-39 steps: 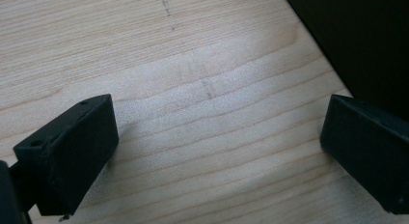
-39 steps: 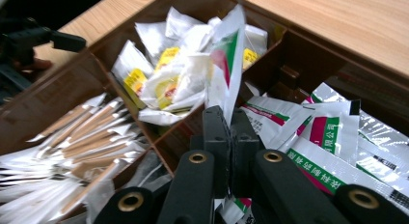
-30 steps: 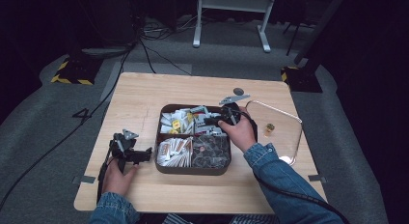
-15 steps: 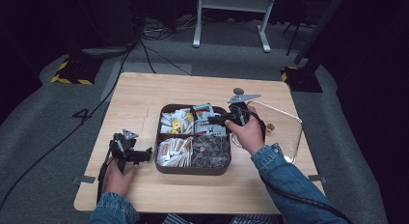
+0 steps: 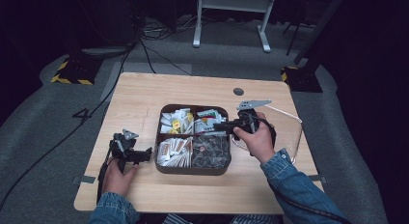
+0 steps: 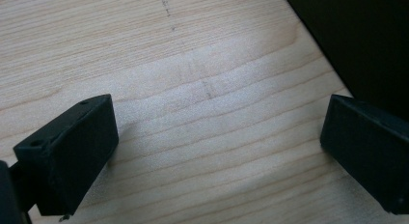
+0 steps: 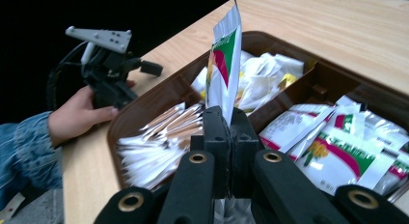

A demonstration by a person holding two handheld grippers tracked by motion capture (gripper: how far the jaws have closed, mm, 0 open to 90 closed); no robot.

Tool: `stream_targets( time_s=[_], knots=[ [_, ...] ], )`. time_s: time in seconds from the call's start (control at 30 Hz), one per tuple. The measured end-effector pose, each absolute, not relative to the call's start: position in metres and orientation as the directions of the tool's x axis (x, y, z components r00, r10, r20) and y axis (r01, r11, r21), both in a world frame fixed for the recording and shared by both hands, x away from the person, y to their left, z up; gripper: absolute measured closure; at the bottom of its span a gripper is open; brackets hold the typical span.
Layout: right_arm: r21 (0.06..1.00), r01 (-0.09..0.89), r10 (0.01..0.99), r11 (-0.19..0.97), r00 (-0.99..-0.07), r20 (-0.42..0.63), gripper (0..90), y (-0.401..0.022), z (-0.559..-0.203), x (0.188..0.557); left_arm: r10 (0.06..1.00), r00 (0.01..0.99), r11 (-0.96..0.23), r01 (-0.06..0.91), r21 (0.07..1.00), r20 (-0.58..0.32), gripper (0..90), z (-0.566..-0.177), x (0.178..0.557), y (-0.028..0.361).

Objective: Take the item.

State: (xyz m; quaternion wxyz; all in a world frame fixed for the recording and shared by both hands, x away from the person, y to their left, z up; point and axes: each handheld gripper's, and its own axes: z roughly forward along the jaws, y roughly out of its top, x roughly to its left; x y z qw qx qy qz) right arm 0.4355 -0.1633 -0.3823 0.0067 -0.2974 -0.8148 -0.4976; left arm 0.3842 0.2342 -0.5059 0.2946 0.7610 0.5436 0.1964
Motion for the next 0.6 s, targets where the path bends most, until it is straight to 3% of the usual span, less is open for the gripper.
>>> stream_targets(
  time_s=[0.6],
  knots=[
    [0.785, 0.557, 0.505, 0.270, -0.776, 0.378, 89.3, -0.230, -0.398, 0.393, 0.943, 0.332, -0.235, 0.712, 0.662, -0.021, 0.1, -0.506, 0.384, 0.234]
  ],
)
